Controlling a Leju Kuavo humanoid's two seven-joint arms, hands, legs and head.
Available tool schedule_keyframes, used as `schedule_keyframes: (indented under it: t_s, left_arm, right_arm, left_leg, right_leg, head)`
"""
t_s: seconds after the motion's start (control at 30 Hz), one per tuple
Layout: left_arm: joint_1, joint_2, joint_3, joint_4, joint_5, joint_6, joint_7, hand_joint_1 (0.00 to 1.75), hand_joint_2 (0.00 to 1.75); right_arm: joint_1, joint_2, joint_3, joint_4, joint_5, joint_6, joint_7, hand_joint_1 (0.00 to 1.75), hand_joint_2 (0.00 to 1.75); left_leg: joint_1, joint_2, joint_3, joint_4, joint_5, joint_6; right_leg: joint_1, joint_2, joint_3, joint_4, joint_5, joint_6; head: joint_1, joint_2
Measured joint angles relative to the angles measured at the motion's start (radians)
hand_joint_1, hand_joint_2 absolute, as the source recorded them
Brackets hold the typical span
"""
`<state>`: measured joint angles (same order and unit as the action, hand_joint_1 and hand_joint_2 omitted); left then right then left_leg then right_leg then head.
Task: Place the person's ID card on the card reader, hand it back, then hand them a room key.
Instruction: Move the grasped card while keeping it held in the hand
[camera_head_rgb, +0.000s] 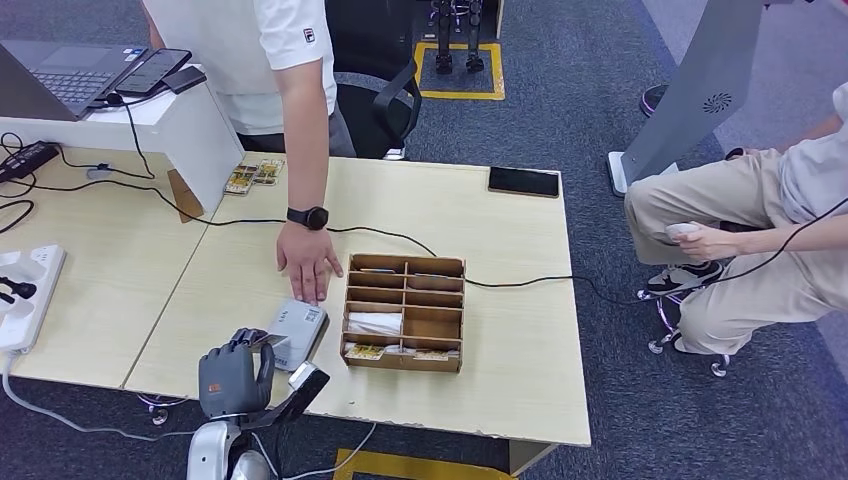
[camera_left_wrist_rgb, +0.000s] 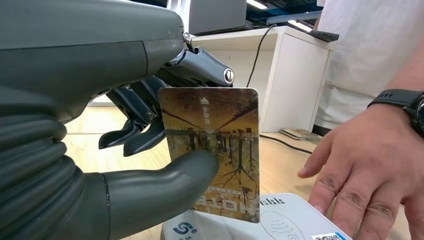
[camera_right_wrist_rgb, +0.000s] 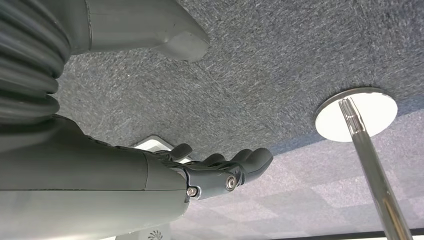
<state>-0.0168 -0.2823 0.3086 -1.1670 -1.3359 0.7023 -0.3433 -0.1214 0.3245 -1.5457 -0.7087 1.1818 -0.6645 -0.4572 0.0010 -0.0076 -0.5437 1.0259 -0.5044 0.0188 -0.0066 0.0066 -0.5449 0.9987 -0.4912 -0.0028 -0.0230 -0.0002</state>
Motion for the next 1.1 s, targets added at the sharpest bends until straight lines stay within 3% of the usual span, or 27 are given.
schedule_keyframes:
  t_s: [1.1]
  left_arm:
    - [-0.037,-0.002,-0.002,0.068,-0.110,0.003,0.088,1.75,1.75]
  right_arm:
    - [-0.001,-0.002,0.000,0.024,0.011,0.000,-0.012,0.00,1.75]
  left_leg:
    - [0.000,0.001,0.003,0.000,0.000,0.000]
  right_leg:
    - [0.000,0.001,0.003,0.000,0.000,0.000]
  head:
    - [0.000,0.000]
